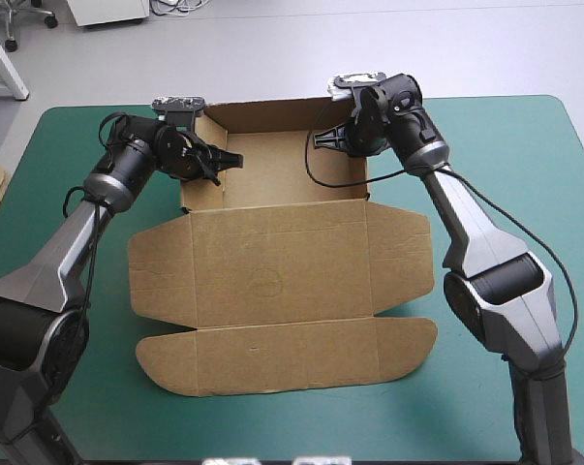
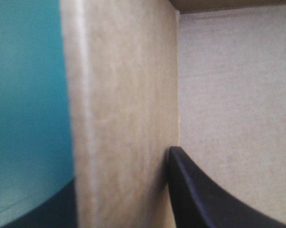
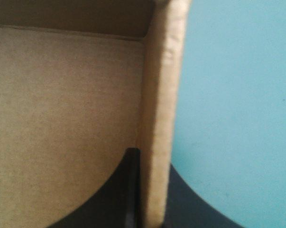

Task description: Fold the box

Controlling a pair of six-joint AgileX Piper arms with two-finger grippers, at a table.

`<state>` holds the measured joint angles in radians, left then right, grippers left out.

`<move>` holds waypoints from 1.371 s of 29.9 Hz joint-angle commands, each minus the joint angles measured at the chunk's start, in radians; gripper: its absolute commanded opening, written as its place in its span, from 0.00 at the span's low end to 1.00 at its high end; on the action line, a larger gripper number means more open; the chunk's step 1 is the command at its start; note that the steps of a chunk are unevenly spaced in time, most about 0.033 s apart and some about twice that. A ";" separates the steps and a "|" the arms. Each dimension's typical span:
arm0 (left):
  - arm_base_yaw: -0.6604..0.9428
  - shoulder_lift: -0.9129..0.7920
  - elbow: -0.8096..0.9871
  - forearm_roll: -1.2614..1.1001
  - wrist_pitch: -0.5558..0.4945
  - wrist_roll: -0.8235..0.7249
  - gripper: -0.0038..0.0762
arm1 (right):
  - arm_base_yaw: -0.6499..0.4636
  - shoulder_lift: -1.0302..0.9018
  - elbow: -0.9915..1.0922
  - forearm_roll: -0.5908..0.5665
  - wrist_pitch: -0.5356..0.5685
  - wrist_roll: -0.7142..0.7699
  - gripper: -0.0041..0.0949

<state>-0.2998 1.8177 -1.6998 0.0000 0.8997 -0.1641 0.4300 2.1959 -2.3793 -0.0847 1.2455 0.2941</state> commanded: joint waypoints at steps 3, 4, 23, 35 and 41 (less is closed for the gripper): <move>-0.020 -0.060 -0.042 -0.056 -0.052 0.069 0.04 | -0.006 -0.025 0.053 -0.013 -0.001 -0.020 0.03; -0.020 -0.060 -0.042 -0.063 -0.053 0.069 0.04 | -0.006 -0.025 0.069 -0.003 -0.001 -0.020 0.03; -0.020 0.115 -0.040 -0.074 0.035 0.079 0.04 | -0.006 -0.010 0.114 0.018 -0.001 -0.015 0.03; -0.020 0.124 -0.040 -0.081 0.053 0.079 0.41 | -0.006 0.019 0.139 0.055 -0.001 -0.067 0.33; -0.020 0.124 -0.040 -0.077 0.081 0.079 0.61 | -0.006 0.019 0.148 0.061 -0.001 -0.067 0.65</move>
<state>-0.3124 2.0022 -1.7078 -0.0581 0.9913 -0.0889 0.4285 2.2746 -2.2158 -0.0218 1.2312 0.2431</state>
